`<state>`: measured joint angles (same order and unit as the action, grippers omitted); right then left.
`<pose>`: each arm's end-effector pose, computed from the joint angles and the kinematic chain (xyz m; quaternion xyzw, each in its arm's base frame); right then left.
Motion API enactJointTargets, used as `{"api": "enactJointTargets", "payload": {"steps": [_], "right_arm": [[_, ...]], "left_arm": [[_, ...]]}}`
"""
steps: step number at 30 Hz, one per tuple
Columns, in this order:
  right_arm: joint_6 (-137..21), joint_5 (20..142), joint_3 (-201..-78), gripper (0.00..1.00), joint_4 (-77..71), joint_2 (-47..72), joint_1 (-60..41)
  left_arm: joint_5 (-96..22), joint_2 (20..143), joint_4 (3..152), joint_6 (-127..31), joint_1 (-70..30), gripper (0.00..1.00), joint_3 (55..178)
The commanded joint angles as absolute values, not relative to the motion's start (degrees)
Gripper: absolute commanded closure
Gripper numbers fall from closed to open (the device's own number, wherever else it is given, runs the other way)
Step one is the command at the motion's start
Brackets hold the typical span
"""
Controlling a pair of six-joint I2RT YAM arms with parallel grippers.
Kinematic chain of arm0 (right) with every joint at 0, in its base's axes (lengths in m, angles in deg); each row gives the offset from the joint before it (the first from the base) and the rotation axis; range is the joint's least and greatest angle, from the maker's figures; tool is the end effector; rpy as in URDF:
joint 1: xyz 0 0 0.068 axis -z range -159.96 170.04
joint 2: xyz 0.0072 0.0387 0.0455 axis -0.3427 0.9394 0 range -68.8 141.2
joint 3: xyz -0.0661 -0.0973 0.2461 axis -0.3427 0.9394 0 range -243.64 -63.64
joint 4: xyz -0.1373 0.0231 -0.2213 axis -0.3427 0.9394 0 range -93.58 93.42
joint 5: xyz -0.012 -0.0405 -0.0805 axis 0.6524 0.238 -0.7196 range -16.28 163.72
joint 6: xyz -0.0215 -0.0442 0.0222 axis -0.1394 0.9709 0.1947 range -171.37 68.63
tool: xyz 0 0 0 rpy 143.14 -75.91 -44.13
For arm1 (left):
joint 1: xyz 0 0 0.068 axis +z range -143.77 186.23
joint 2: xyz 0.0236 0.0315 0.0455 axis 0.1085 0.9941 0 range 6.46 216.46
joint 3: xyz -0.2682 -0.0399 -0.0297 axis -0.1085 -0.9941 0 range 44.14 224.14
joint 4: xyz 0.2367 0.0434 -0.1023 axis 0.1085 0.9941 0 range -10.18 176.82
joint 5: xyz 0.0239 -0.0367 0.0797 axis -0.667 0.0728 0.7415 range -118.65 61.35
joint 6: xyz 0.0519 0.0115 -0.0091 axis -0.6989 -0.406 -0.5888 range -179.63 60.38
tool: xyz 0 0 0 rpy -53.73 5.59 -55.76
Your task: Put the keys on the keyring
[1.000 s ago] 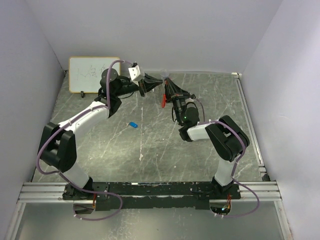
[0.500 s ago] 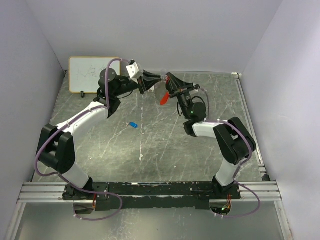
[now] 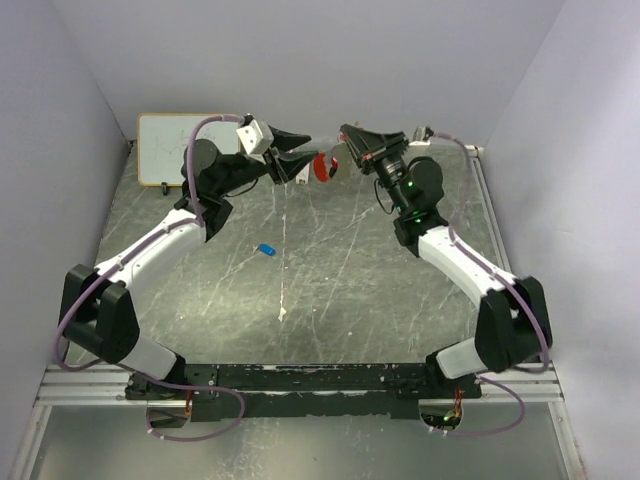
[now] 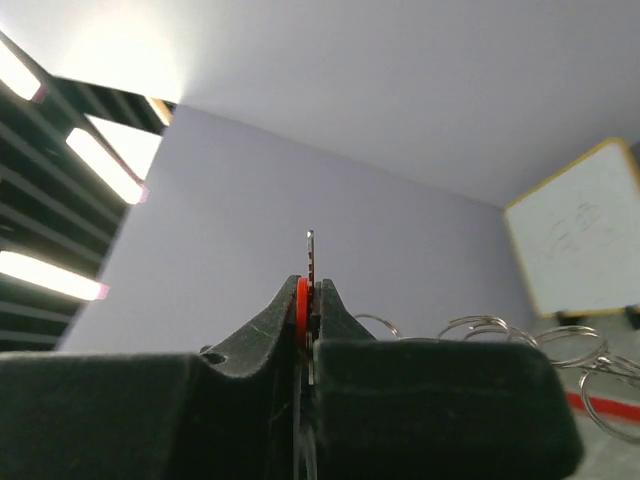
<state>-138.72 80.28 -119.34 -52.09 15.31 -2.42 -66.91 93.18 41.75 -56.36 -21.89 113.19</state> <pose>0.3124 0.1336 0.3498 0.2672 0.5078 0.6884 0.4437 0.3003 -0.1854 0.3953 0.3788 0.4687 -0.3899 0.6963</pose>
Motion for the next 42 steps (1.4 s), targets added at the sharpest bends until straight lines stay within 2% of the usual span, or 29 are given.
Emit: {"api": "enactJointTargets", "payload": {"steps": [1,10,19,23,25,26,38,39,42], "right_arm": [[-115.7,76.4,-126.7,1.0,-28.8,7.6,-2.1],[-100.9,72.5,-132.3,1.0,-14.3,2.1,-2.1],[-88.9,70.6,-131.8,1.0,-7.8,-3.5,-2.3],[-85.5,70.2,-131.6,1.0,-6.8,-4.4,-2.3],[-83.9,70.3,-131.5,1.0,-6.7,-4.5,-2.4],[-83.4,70.4,-131.4,1.0,-6.8,-4.6,-2.3],[-78.8,69.7,-132.4,1.0,-5.6,-5.5,-4.0],[-78.6,69.9,-132.7,1.0,-5.4,-5.4,-4.0],[-77.7,70.3,-133.6,1.0,-4.9,-4.4,-4.4]], "left_arm": [[-64.4,90.0,42.6,-56.2,-22.1,0.45,111.2],[-62.4,86.9,44.7,-57.3,-22.0,0.45,108.9],[-64.1,83.6,47.2,-57.8,-22.0,0.47,107.6],[-64.3,82.7,46.3,-56.4,-22.1,0.19,104.7],[-63.3,82.3,45.0,-54.9,-22.1,0.01,102.9],[-62.9,82.0,44.3,-54.2,-22.1,0.0,102.2],[-65.9,83.1,44.6,-52.1,-22.5,0.02,104.4],[-66.1,83.4,44.6,-52.8,-22.6,0.04,104.8],[-67.1,84.8,46.5,-54.8,-23.1,0.27,106.9]]}}
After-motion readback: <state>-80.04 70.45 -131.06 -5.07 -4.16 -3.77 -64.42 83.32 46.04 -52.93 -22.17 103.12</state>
